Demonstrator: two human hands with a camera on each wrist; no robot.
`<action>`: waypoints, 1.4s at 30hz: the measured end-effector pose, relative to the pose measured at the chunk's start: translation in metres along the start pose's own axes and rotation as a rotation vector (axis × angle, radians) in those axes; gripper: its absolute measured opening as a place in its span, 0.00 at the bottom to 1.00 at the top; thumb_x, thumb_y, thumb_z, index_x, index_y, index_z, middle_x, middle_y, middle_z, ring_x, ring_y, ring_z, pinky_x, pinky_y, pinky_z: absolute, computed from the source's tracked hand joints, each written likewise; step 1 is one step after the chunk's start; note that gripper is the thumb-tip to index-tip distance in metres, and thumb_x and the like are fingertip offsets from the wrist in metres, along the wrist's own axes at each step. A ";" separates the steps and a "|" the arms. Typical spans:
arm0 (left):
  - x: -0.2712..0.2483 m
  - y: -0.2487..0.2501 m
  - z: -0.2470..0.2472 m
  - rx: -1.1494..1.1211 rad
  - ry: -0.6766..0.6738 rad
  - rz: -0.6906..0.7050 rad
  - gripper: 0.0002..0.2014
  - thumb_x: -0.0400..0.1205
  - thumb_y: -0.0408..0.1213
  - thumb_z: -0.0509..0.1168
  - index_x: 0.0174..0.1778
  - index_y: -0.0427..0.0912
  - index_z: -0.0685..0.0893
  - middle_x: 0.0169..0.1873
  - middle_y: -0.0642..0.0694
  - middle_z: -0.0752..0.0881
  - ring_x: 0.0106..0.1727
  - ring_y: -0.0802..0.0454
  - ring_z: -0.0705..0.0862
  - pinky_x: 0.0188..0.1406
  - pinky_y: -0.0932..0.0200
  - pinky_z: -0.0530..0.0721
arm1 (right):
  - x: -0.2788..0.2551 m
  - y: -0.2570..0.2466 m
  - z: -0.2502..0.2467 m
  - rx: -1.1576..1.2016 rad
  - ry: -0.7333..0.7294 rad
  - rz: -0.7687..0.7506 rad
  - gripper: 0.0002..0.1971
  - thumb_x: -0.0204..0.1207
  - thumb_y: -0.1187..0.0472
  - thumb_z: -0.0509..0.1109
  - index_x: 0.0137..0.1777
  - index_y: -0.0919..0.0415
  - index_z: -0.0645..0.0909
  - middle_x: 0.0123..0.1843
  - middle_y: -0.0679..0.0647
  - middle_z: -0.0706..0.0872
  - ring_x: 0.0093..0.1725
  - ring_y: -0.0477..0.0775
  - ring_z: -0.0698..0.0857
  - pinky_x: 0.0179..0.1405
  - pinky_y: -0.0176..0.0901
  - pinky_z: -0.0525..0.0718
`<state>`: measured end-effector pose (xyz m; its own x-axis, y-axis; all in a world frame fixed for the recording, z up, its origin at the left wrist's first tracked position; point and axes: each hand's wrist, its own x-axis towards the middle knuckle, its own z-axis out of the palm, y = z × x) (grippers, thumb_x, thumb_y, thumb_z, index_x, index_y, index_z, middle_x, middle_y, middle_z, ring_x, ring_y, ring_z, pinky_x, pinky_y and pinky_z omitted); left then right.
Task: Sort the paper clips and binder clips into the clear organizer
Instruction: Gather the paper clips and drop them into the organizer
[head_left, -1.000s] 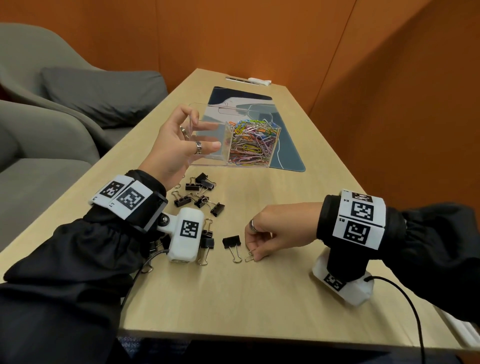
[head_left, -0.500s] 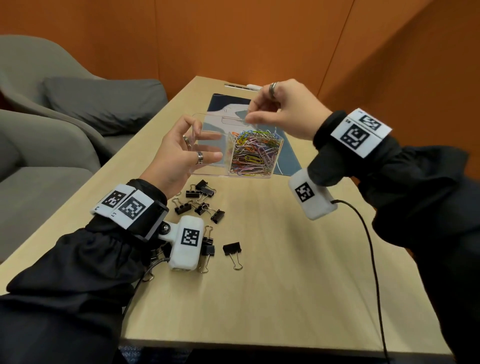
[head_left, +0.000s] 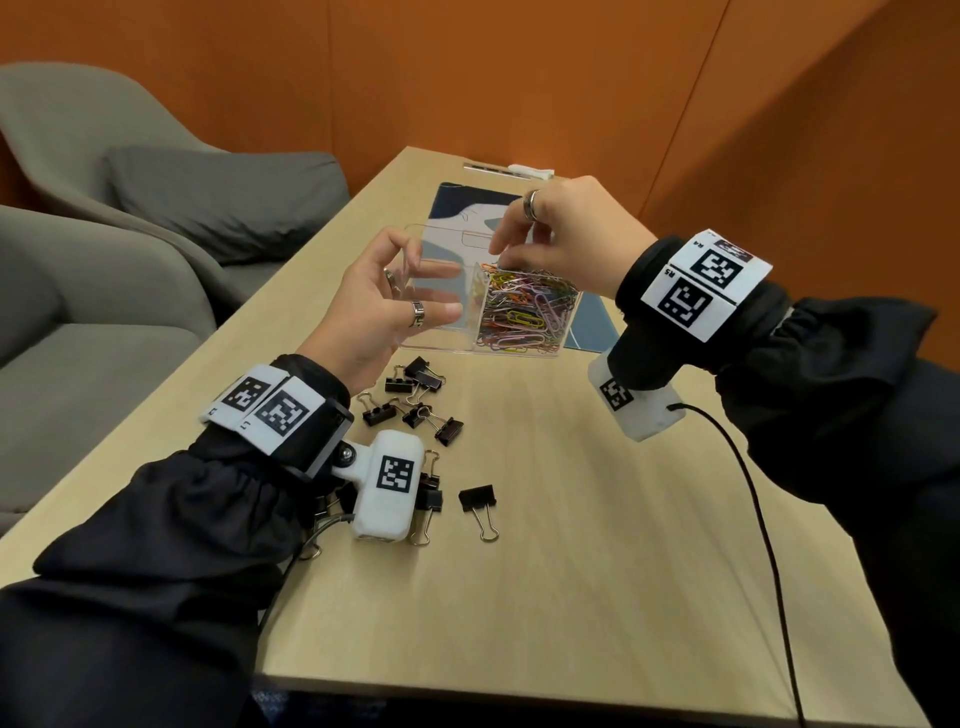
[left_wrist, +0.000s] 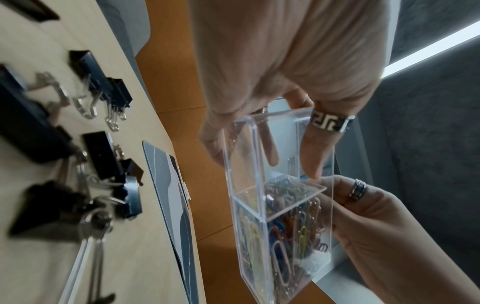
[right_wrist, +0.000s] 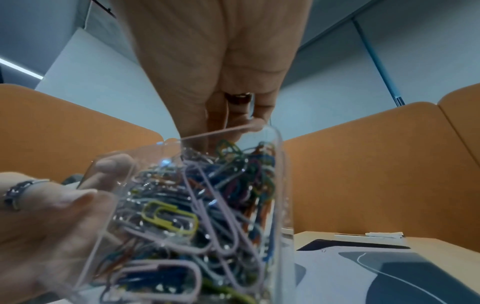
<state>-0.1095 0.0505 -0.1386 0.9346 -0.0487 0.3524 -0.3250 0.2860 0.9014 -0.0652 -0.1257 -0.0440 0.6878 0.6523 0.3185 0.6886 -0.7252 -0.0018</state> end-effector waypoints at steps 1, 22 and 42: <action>0.000 0.000 0.000 -0.001 -0.001 0.000 0.21 0.68 0.16 0.68 0.38 0.46 0.68 0.52 0.41 0.85 0.45 0.47 0.88 0.38 0.62 0.85 | 0.000 0.000 0.001 -0.003 -0.010 -0.005 0.07 0.77 0.59 0.71 0.51 0.58 0.88 0.42 0.46 0.84 0.37 0.46 0.77 0.37 0.32 0.71; 0.005 -0.004 -0.005 -0.081 -0.080 -0.037 0.26 0.65 0.19 0.66 0.47 0.54 0.69 0.49 0.46 0.81 0.53 0.45 0.84 0.51 0.52 0.82 | 0.009 -0.046 -0.022 0.000 -0.371 0.033 0.18 0.79 0.66 0.56 0.65 0.51 0.75 0.54 0.39 0.85 0.25 0.23 0.73 0.25 0.16 0.67; 0.000 0.000 -0.005 -0.066 -0.169 -0.092 0.37 0.66 0.02 0.45 0.49 0.53 0.71 0.46 0.48 0.80 0.49 0.54 0.82 0.57 0.38 0.81 | 0.022 -0.060 -0.014 -0.076 -0.740 0.050 0.12 0.81 0.61 0.62 0.62 0.53 0.69 0.68 0.45 0.82 0.59 0.49 0.81 0.58 0.39 0.76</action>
<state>-0.1089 0.0552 -0.1397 0.9203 -0.2359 0.3120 -0.2243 0.3353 0.9150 -0.0950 -0.0709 -0.0241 0.7115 0.5764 -0.4019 0.6528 -0.7538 0.0744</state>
